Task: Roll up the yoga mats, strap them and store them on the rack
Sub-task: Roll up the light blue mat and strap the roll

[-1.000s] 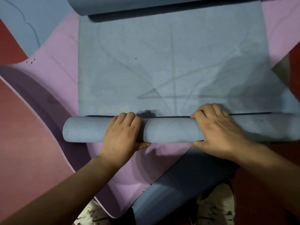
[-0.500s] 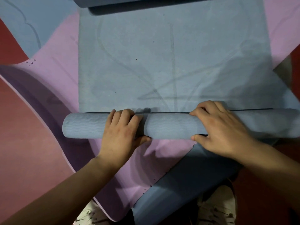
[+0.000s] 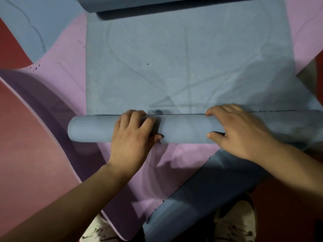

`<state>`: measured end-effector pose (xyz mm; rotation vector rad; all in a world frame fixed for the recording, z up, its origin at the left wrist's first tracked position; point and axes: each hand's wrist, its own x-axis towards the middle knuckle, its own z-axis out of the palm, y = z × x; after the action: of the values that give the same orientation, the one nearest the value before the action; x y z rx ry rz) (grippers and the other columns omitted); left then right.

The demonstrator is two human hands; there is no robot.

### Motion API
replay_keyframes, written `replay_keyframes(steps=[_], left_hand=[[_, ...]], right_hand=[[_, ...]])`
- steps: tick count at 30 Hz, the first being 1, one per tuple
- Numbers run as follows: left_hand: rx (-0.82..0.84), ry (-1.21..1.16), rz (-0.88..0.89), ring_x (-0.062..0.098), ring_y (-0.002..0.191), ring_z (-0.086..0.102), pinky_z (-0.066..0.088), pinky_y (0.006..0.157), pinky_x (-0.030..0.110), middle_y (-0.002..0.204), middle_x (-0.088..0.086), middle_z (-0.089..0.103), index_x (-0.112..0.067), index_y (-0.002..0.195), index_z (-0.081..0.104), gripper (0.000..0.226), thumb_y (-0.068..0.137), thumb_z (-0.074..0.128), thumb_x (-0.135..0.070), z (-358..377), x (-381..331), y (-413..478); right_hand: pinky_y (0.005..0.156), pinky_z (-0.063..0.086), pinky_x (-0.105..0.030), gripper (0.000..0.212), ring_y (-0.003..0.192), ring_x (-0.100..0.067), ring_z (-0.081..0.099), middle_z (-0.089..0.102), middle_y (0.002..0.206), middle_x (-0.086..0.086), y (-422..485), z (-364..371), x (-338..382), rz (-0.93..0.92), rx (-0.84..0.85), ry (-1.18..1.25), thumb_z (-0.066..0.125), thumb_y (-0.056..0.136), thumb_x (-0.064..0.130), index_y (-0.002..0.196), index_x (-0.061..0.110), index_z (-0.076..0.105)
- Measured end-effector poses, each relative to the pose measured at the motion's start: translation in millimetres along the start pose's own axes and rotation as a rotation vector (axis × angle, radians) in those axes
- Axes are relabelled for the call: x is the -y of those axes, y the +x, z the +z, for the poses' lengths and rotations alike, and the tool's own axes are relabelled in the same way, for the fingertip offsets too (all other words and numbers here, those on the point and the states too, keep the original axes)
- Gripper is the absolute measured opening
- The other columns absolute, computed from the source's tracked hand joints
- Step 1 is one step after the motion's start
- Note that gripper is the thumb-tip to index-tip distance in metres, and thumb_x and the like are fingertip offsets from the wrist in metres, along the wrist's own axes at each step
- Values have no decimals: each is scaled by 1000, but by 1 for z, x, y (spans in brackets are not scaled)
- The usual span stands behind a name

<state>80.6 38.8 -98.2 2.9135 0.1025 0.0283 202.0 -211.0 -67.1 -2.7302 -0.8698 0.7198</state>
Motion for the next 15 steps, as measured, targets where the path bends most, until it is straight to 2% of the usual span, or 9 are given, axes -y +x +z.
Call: replay_keyframes(steps=[2,4,7,9,12,15], left_hand=[[-7,14,-11,33,108,50,43,90,46,114,10,57,-15,115,65,39,90,62,-44,-1,-1,3],[15,44,6,32,101,53,43,88,45,109,8,58,-13,116,64,44,91,56,-49,-2,-1,5],[63,77,46,30,99,54,44,92,44,108,7,59,-13,127,60,63,85,63,-60,-4,0,6],[65,73,60,30,101,54,45,95,45,110,7,59,-14,135,55,74,77,74,-54,-5,0,5],[19,51,78,31,100,56,47,94,48,110,8,61,-13,125,55,69,70,85,-42,-5,2,6],[32,56,41,34,107,57,44,102,54,115,9,61,-13,118,59,60,70,83,-41,-5,2,9]], right_hand=[[92,39,-38,53,118,-25,41,56,125,-1,0,5,-4,-11,-73,-12,73,79,38,128,22,59],[90,42,-44,52,110,-29,45,59,120,-2,1,7,-8,-10,-100,-21,73,79,39,126,22,62],[88,45,-43,51,106,-28,49,61,118,0,1,6,-10,-39,-121,-35,60,84,48,128,24,60],[87,46,-42,53,107,-27,50,62,116,1,2,5,-9,-40,-131,-32,56,85,49,130,23,56],[84,46,-40,49,106,-26,52,64,110,-1,3,4,-8,-24,-137,-15,62,82,45,124,20,55],[83,47,-40,42,106,-24,49,61,112,-4,4,7,-8,-8,-177,15,64,82,42,117,19,64]])
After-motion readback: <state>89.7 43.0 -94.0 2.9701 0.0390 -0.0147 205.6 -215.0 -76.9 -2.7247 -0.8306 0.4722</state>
